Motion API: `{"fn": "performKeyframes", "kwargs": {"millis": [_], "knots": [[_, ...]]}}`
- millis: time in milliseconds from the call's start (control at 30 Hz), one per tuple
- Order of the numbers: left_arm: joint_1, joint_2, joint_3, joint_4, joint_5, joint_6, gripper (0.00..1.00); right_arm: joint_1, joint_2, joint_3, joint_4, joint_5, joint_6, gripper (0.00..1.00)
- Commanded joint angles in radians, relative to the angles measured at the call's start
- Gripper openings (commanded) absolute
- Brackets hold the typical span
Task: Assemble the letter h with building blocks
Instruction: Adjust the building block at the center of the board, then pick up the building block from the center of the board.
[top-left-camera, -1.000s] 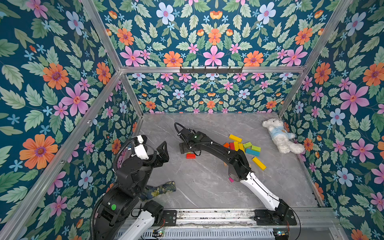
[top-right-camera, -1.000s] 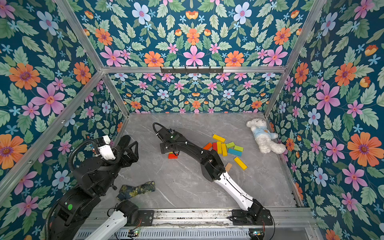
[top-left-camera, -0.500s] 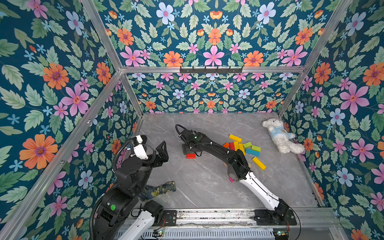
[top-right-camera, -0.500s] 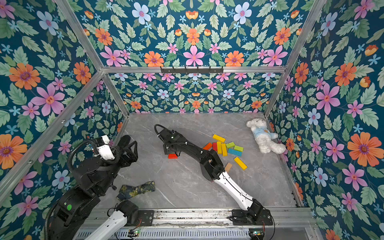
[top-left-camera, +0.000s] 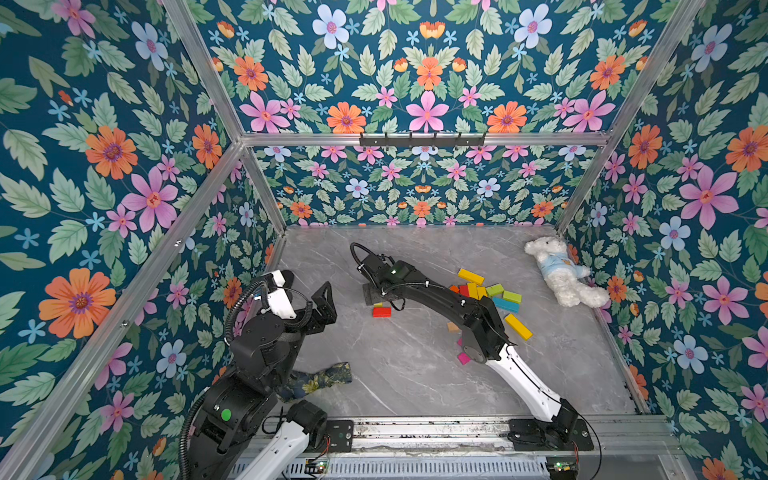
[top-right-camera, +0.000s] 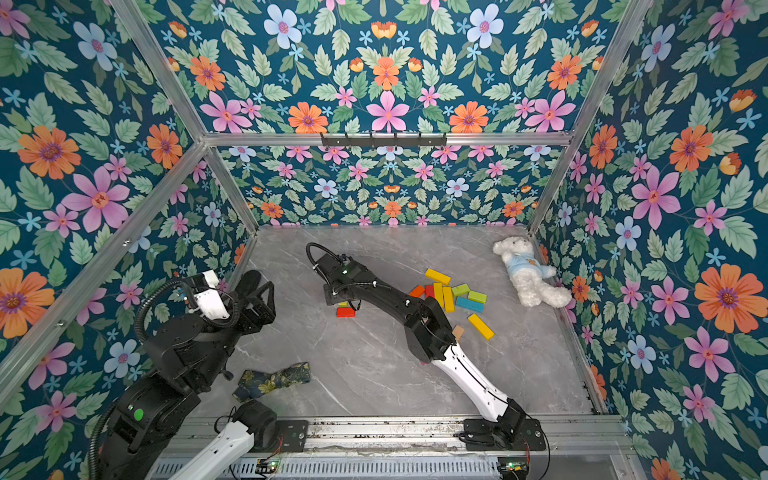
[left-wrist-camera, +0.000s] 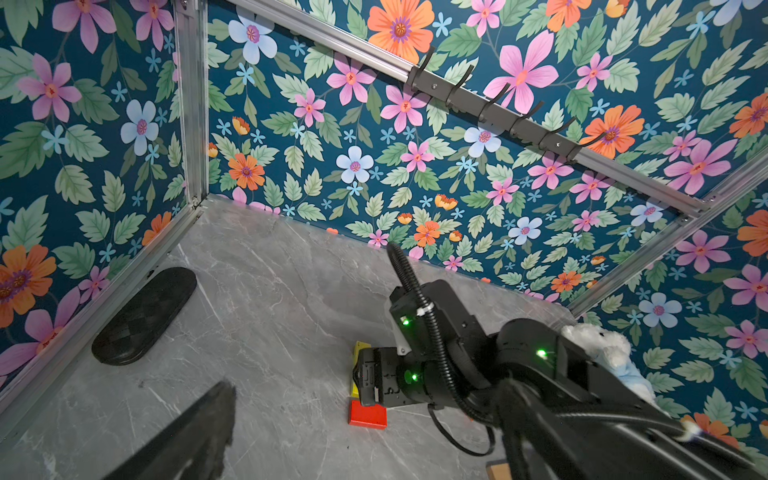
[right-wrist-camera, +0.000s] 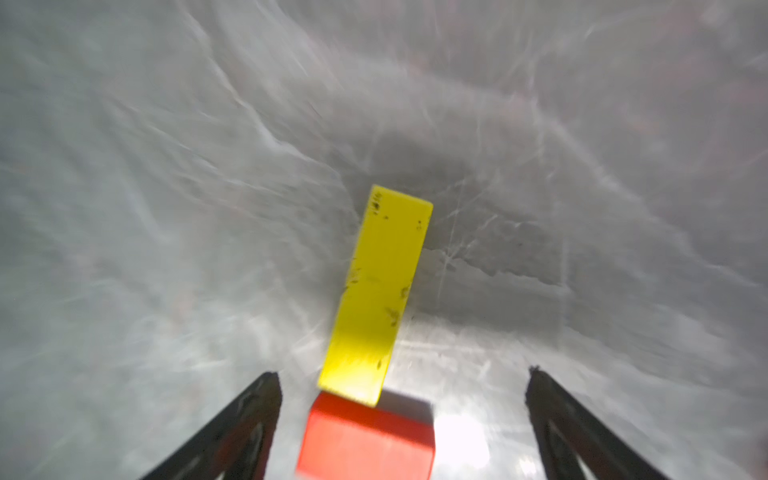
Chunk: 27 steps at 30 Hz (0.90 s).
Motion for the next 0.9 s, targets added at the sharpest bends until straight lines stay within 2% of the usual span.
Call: {"fn": "performKeyframes", "kwargs": {"millis": [0,100,133,233,333,500,600,700,767,867], "knots": [[0.0,-0.007,0.008,0.0,-0.01,0.003,1.0,0.029,-0.083,-0.085,0.046,0.051,-0.013,0.87],[0.0,-0.011,0.006,-0.001,-0.006,0.004,0.99,0.062,-0.154,-0.227,0.066,0.056,0.025,0.65],[0.0,-0.012,0.006,-0.003,-0.005,0.004,0.99,0.073,-0.179,-0.278,0.076,0.068,0.044,0.63],[0.0,-0.017,-0.005,-0.001,0.003,0.004,0.99,0.083,-0.304,-0.475,0.157,0.077,0.116,0.69],[0.0,-0.015,-0.017,0.0,0.019,0.001,0.99,0.068,-0.446,-0.66,0.214,0.112,0.149,0.71],[0.0,-0.015,-0.037,0.004,0.024,-0.005,0.99,-0.035,-0.608,-0.87,0.14,0.072,0.228,0.71],[0.0,-0.016,-0.048,0.015,0.032,-0.005,0.99,-0.083,-0.671,-0.95,0.121,0.074,0.185,0.75],[0.0,-0.006,-0.048,0.02,0.039,-0.005,0.99,-0.151,-0.704,-0.975,0.068,0.001,0.107,0.69],[0.0,-0.003,-0.049,0.022,0.043,-0.006,0.99,-0.156,-0.743,-1.007,0.049,-0.004,0.071,0.68],[0.0,-0.005,-0.065,0.033,0.047,-0.006,0.99,-0.151,-0.821,-1.111,0.05,-0.012,0.095,0.69]]}}
